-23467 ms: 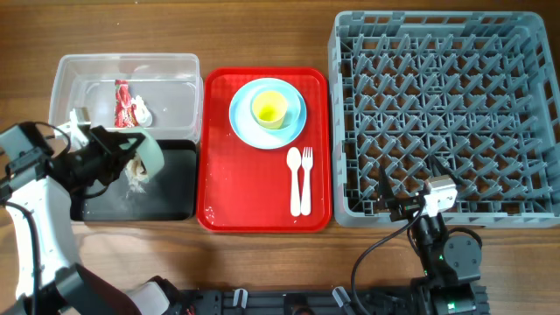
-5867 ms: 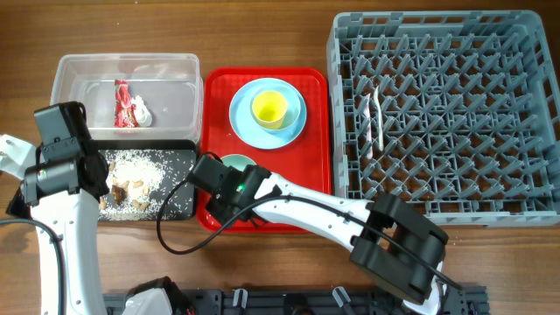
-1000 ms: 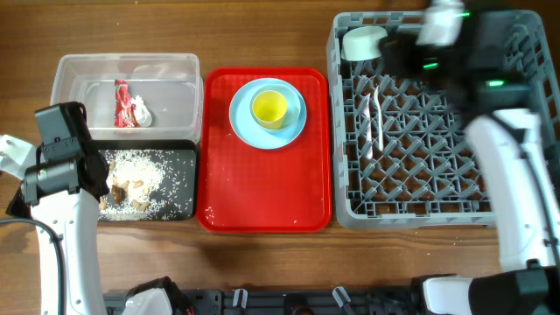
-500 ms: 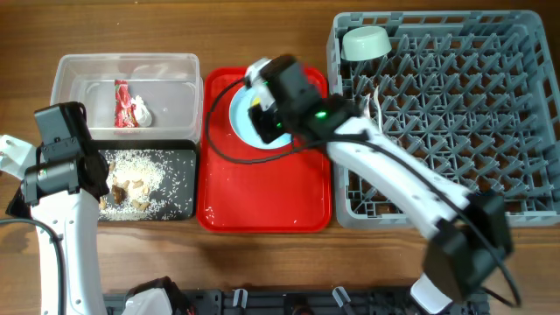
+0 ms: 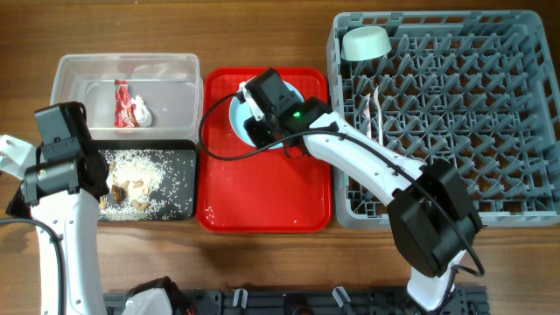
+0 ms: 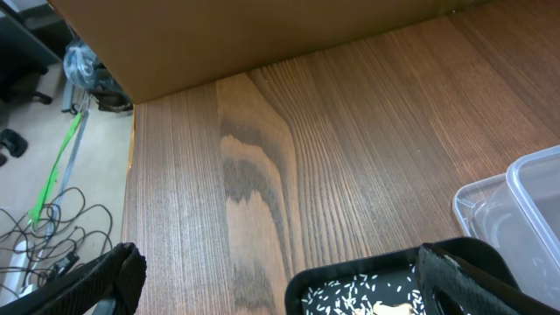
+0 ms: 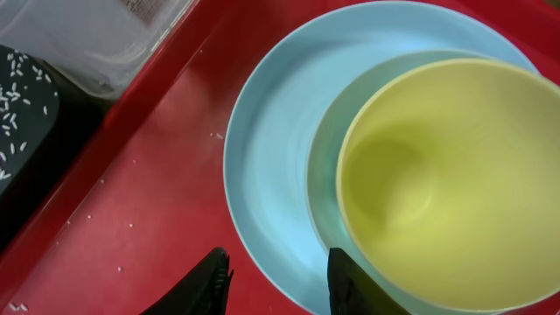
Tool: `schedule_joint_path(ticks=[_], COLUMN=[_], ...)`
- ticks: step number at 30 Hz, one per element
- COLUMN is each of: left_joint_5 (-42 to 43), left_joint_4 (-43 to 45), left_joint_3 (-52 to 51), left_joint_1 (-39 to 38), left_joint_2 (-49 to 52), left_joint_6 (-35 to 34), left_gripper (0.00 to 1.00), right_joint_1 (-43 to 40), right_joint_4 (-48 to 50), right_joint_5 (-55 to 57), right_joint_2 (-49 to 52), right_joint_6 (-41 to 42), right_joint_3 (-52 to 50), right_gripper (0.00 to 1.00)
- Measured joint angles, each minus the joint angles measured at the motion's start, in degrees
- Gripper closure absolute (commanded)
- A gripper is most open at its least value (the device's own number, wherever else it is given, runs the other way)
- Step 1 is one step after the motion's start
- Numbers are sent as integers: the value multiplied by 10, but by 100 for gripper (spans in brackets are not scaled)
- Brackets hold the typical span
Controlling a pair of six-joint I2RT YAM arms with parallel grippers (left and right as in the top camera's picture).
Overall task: Sort waste into correct bins and load items into the dishwasher rack
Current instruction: 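Move the right gripper over the yellow cup on the blue plate, then grasp the yellow cup rim with the right gripper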
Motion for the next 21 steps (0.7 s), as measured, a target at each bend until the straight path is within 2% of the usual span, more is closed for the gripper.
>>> schedule_joint_path(ticks=[21], left_joint_5=[0], left_joint_4=[0], left_joint_3=[0], left_joint_1=[0], left_joint_2=[0], left_joint_6=[0], left_gripper=[0], right_joint_1=[0], right_joint_4=[21], right_joint_5=[15], right_joint_2=[-32], right_joint_6=[-11], right_joint_3=[11], right_gripper=[61])
